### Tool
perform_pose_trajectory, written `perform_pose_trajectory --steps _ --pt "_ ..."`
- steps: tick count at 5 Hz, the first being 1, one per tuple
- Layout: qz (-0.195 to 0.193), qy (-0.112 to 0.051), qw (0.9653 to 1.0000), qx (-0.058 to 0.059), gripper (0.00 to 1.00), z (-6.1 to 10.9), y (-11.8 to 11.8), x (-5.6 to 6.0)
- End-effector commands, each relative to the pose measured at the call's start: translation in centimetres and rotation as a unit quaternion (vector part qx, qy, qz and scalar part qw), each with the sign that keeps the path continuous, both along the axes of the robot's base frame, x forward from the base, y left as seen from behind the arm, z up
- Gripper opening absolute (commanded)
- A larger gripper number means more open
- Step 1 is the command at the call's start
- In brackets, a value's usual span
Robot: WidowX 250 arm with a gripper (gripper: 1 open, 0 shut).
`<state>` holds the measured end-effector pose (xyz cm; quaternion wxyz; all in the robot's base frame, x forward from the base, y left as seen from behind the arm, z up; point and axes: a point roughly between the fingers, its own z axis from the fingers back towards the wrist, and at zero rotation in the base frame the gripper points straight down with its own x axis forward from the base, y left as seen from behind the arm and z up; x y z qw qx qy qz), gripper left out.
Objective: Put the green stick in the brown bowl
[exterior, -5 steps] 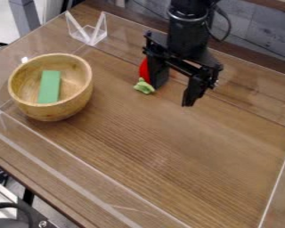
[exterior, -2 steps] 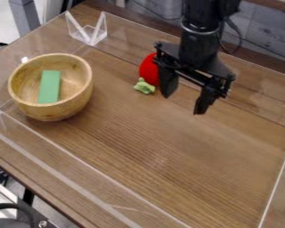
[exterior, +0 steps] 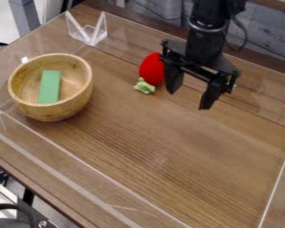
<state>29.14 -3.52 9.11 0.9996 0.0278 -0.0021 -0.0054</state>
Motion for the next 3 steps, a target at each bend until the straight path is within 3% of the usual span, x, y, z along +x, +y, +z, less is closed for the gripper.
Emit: perform_pose_trajectory --steps 1,2,3 --pt "0.041 -0.031 0.9987 -0.008 1.0 2.6 0.5 1.0" --pt "0.055 -0.033 0.9979 -0.012 1.0 2.7 -1.4 -0.1" --pt "0.076 -0.015 0.997 -0.008 1.0 2.4 -0.8 -0.5"
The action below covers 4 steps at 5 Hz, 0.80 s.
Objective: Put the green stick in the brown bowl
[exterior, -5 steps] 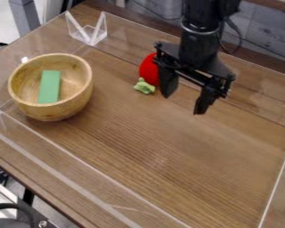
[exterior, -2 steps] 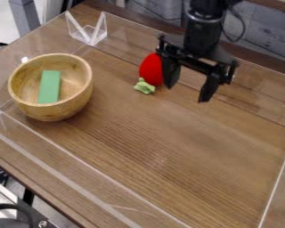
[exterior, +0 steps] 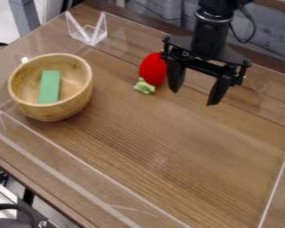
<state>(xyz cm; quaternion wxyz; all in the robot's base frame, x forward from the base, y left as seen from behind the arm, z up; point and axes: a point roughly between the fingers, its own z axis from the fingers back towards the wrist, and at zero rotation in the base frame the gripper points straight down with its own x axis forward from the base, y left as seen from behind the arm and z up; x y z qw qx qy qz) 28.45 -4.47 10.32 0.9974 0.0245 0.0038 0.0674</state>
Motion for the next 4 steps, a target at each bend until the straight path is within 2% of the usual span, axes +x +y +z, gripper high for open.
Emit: perform_pose_trajectory --steps 1,2,3,4 --pt "0.024 -0.003 0.9997 0.0 1.0 0.9 0.8 -0.2" --pt "0.055 0.002 0.9985 0.001 1.0 1.6 2.3 -0.6" --pt "0.105 -0.009 0.9944 -0.002 1.0 2.4 6.1 -1.0" --pt "0.152 -0.017 0.9883 -0.005 1.0 3.1 10.9 -2.1"
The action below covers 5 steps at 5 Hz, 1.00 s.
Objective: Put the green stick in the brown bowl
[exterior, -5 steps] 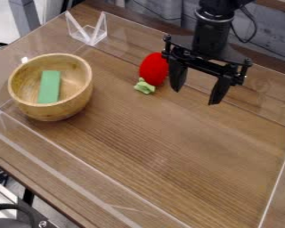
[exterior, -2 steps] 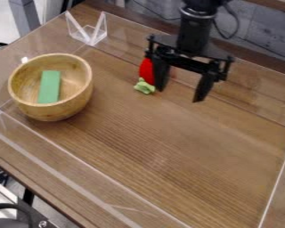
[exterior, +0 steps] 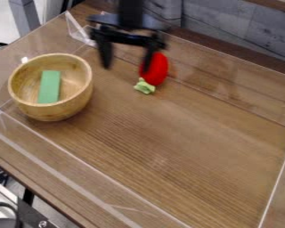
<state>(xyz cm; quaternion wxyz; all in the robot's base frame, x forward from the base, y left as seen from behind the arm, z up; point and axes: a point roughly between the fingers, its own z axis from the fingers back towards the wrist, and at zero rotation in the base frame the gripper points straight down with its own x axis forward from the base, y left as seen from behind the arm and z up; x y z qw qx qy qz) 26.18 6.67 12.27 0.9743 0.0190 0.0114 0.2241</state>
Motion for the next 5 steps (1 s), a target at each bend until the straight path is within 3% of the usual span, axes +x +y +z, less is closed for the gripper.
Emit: perform_pose_trajectory --steps 1,2,4,5 --pt "0.002 -0.026 0.9996 0.004 1.0 1.3 3.5 -0.7" --pt "0.01 -0.026 0.9996 0.007 1.0 0.6 6.8 -1.4" --pt "0.024 -0.02 0.9995 0.01 1.0 -1.2 10.5 -1.1" --pt "0.017 -0.016 0.9997 0.009 1.0 -2.6 12.5 -1.9"
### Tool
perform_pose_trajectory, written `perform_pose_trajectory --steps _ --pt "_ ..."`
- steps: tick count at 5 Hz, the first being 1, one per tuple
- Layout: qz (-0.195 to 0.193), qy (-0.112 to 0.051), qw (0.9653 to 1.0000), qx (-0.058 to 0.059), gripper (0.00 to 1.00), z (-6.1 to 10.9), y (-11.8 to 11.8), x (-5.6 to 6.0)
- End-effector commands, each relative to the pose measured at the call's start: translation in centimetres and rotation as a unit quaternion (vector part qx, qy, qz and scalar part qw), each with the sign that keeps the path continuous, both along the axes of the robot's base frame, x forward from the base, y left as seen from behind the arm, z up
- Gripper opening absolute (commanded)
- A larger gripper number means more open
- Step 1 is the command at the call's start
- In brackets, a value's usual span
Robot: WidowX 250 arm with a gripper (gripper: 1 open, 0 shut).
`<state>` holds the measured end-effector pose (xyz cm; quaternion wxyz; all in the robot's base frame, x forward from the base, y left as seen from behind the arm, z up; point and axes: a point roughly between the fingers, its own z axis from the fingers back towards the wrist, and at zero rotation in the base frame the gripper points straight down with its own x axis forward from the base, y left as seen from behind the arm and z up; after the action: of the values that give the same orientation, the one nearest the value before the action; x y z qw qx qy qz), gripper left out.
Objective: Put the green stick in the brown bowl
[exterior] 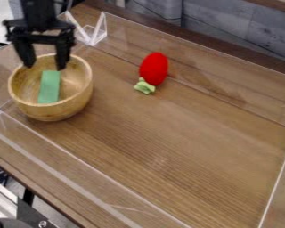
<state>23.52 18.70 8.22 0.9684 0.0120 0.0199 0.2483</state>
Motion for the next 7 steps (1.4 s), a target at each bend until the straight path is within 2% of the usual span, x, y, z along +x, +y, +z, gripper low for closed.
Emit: perform_pose_trajectory --steps 1,3,5,7 --pt "-0.018 -0.019 0.9995 0.018 1.0 0.3 2.2 0.2" --pt "0.018 -0.018 0.9996 0.014 1.0 1.8 1.0 0.4" --pt "0.018 -0.015 0.9997 0.011 1.0 0.1 2.2 2.1" --pt "-0.024 -0.012 0.9996 0.009 1.0 0.0 1.7 2.2"
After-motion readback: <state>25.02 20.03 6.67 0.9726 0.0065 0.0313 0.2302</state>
